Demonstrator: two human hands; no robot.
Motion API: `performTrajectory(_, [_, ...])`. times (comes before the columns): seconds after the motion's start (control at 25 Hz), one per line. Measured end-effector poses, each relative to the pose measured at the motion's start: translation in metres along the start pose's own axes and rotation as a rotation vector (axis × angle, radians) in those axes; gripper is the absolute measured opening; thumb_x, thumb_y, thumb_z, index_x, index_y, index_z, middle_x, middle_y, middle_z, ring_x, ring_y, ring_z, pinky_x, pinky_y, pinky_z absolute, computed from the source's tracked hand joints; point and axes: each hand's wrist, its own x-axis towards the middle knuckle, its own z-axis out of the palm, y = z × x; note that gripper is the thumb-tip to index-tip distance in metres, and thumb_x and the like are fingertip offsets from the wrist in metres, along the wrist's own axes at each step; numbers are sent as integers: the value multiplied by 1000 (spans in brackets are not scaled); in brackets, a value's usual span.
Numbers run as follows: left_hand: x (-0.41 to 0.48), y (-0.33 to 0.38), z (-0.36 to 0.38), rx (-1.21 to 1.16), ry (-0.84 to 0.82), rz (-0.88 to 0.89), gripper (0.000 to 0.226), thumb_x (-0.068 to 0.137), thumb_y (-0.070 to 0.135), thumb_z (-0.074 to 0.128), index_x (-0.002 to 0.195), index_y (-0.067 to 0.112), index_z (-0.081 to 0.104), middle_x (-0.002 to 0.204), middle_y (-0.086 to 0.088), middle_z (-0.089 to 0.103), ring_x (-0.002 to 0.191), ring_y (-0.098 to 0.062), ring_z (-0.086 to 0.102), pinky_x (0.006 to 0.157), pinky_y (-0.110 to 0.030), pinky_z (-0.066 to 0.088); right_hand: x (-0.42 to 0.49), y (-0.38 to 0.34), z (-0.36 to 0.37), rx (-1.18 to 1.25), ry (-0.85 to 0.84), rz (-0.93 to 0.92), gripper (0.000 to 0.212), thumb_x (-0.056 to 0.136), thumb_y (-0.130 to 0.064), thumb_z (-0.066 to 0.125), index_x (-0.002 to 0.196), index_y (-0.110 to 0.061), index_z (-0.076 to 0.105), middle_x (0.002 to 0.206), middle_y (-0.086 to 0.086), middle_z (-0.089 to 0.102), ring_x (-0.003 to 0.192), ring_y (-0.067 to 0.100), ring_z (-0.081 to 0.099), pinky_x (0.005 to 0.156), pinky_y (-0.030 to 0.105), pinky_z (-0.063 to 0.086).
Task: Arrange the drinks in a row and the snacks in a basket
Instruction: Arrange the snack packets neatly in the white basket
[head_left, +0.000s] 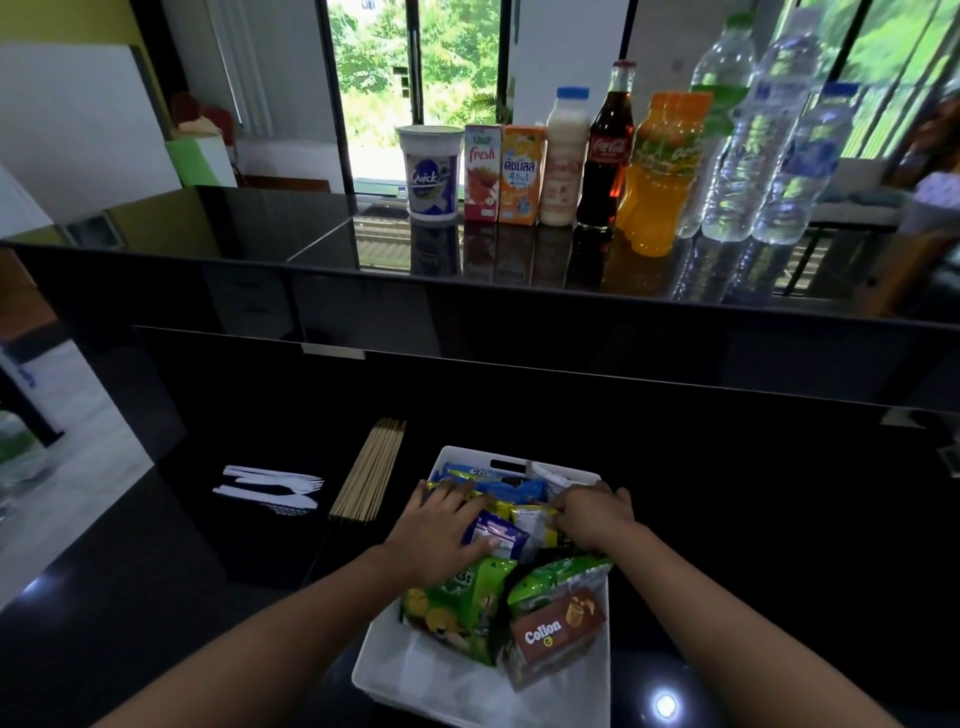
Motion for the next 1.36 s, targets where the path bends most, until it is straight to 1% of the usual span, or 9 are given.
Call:
performTrajectory(0.4, [2,-1,4,3,-31,-5,75,85,76,17,149,37,10,160,3,9,147,-16,2,116,-47,-6,-3,-1,5,54,2,94,33,104,-33,37,125,-27,61,127,0,61,115,21,54,101,36,33])
performTrajectory(0.6, [-3,0,5,12,-15,-7,72,87,74,14,150,38,10,160,4,7,147,-16,0,114,-47,-12,-2,1,8,113,-57,17,45,100,-49,39,140,-30,48,144,4,48,135,28,37,108,40,29])
performTrajectory(0.76, [-14,-3,1,1,35,-17,71,88,72,10,150,37,12,159,4,10,147,-14,1,113,-47,-15,-15,2,11,250,71,23,52,99,-53,38,144,-28,42,151,7,39,138,31,30,106,41,30])
performTrajectory(0.92, [-31,1,-5,-57,71,-40,72,88,71,6,151,37,8,160,6,7,147,-12,-2,115,-47,-12,-44,-1,18,373,273,-18,52,98,-52,40,146,-30,39,153,-1,35,136,27,29,105,36,28])
performTrajectory(1.0, [-45,4,-3,-91,83,-62,70,88,70,5,151,37,4,161,6,3,147,-11,-4,115,-45,-13,-65,-3,24,454,308,-61,53,96,-54,44,145,-34,39,155,-7,31,139,21,25,108,34,25])
performTrajectory(1.12, [-65,2,3,-151,68,-87,71,87,71,1,150,39,0,161,8,-4,146,-9,-8,115,-42,-14,-96,0,32,498,188,-214,63,85,-66,52,142,-43,40,157,-12,26,143,17,17,116,39,17])
performTrajectory(1.24, [-78,1,7,-132,52,-74,69,87,71,1,149,40,-4,160,9,-4,147,-10,-7,117,-43,-10,-118,5,42,324,1,-385,89,64,-74,60,143,-48,29,160,-13,15,146,19,4,116,45,3])
performTrajectory(1.28, [-79,3,8,-114,44,-55,68,88,71,3,148,41,-7,160,9,-6,147,-11,-8,118,-44,-10,-122,5,47,266,-10,-406,92,61,-71,62,143,-48,27,161,-12,13,146,20,3,116,46,1])
performTrajectory(1.36, [-80,9,10,-74,32,-15,67,89,71,6,146,42,-12,159,8,-11,147,-13,-10,117,-44,-11,-125,2,57,193,54,-397,87,64,-63,66,141,-48,27,159,-10,18,143,20,10,114,43,7])
